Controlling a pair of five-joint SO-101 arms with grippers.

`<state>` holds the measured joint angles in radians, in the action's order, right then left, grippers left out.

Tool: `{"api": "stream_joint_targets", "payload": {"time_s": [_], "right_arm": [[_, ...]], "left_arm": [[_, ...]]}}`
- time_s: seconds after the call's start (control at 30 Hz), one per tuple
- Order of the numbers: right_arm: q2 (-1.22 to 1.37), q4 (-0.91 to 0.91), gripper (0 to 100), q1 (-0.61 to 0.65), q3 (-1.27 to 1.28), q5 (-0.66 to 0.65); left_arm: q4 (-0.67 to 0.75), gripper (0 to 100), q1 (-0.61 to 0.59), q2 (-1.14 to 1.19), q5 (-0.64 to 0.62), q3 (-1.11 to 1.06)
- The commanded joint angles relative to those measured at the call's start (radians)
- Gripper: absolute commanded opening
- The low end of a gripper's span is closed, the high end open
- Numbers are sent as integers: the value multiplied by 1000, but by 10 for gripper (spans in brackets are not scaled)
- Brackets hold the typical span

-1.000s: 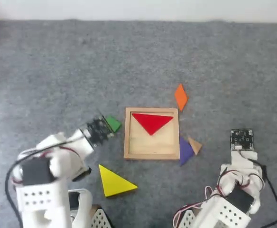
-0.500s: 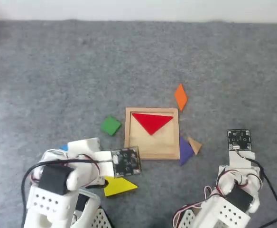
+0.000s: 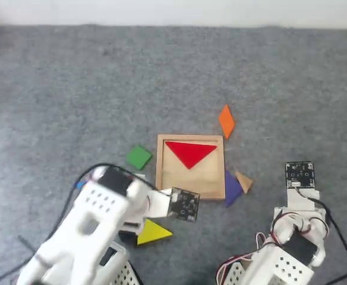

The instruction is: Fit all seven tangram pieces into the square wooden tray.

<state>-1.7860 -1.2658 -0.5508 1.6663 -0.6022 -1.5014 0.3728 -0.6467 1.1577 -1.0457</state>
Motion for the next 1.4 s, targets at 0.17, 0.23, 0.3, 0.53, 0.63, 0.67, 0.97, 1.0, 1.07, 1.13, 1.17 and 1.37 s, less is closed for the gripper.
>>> {"api": "stream_joint_targets", "payload": {"time_s": [0.17, 0.23, 0.3, 0.53, 0.63, 0.67, 0.97, 1.0, 1.07, 1.13, 1.17, 1.37], "right_arm": [[2, -1, 281, 7, 18, -5], [2, -1, 281, 7, 18, -5], [2, -1, 281, 7, 18, -5], [2, -1, 281, 7, 18, -5], [2, -1, 281, 7, 18, -5], [2, -1, 281, 7, 18, -5], [2, -2, 281, 7, 18, -5], [2, -2, 281, 7, 18, -5], [2, -4, 281, 7, 18, -5], [2, -4, 281, 7, 18, -5], [2, -4, 281, 7, 18, -5], [2, -2, 281, 7, 18, -5]], "left_arm": [[381, 319, 12, 161, -91, -162], [388, 319, 5, 158, -98, -174], [388, 319, 5, 158, -118, -176], [318, 316, 5, 158, -104, -185], [298, 303, 0, 158, -98, -182], [296, 291, -9, 158, -98, -177], [334, 276, -270, 167, -92, 16], [354, 276, -296, 167, -92, 22], [397, 276, -336, 167, -92, 22], [417, 276, -364, 169, -89, 19], [404, 276, -373, 160, -71, 25], [75, 277, -330, 54, -28, 56]]}}
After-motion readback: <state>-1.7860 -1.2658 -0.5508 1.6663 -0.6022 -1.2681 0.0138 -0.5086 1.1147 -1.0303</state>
